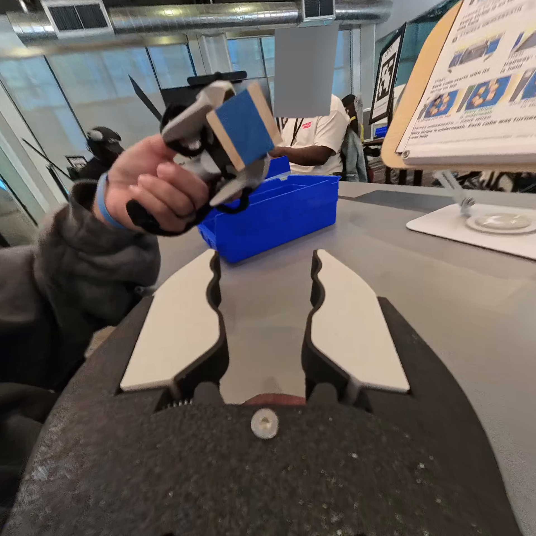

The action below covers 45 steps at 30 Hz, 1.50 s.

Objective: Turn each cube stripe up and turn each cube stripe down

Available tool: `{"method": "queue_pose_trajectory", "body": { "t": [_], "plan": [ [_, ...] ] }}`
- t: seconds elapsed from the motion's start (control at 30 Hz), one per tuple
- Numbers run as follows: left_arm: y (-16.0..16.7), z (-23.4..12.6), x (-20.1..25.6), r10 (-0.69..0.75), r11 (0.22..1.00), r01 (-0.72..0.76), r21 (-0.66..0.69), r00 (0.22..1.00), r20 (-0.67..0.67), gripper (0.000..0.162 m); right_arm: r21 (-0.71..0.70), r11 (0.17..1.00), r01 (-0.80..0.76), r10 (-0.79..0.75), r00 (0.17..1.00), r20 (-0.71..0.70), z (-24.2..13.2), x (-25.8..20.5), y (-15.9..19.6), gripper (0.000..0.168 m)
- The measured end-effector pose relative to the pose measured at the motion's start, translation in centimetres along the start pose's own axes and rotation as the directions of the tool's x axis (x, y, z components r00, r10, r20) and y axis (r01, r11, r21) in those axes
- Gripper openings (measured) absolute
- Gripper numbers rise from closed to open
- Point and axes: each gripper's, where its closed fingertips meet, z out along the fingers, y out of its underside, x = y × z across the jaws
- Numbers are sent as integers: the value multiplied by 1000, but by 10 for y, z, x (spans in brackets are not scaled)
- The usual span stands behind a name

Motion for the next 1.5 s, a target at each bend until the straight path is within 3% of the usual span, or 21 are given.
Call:
{"method": "queue_pose_trajectory", "body": {
  "t": [0.2, 0.33, 0.4, 0.57, 0.7, 0.77, 0.83, 1.07, 1.13, 1.27, 1.43, 1.5],
  "plan": [
    [-3, 5, -25, 6, 999, -8, 45, 1000, 30, 44, 3, 961, -276, 277, 961, -16, 9, 7, -10, 60],
    [-7, 4, -39, 66, 995, -72, 69, 993, 94, 44, -80, 778, -623, 624, 781, -13, 23, 15, -11, 57],
    [-7, 5, -42, 79, 994, -87, 73, 991, 106, 44, -114, 702, -703, 709, 705, 14, 31, 17, -12, 54],
    [-6, 5, -51, 109, 991, -120, 61, 981, 159, 44, -164, 610, -775, 791, 608, 69, 44, 17, -19, 60],
    [-4, 8, -55, 89, 993, -100, 63, 985, 151, 44, -175, 585, -792, 810, 582, 73, 49, 19, -17, 60],
    [-3, 9, -57, 79, 993, -91, 74, 986, 150, 44, -172, 566, -806, 824, 559, 91, 51, 19, -17, 58],
    [-2, 11, -58, 68, 994, -79, 72, 987, 143, 44, -181, 560, -808, 828, 546, 123, 51, 16, -16, 43],
    [-2, 12, -57, 50, 996, -56, 64, 994, 96, 48, -170, 502, -848, 863, 479, 159, 43, 22, -20, 42],
    [-3, 3, -58, 85, 994, -92, 49, 986, 141, 63, -140, 516, -845, 854, 495, 164, 37, 27, -22, 42],
    [-2, -24, -69, 261, 961, -277, 0, 908, 328, 68, -120, 589, -799, 807, 573, 143, 26, 29, -26, 42],
    [30, -60, -96, 514, 830, -536, -155, 627, 586, 68, -78, 669, -739, 743, 666, 63, 10, 46, -38, 42],
    [41, -62, -96, 535, 818, -546, -181, 606, 589, 67, -72, 709, -702, 704, 710, 10, 4, 53, -39, 42]
  ]
}}
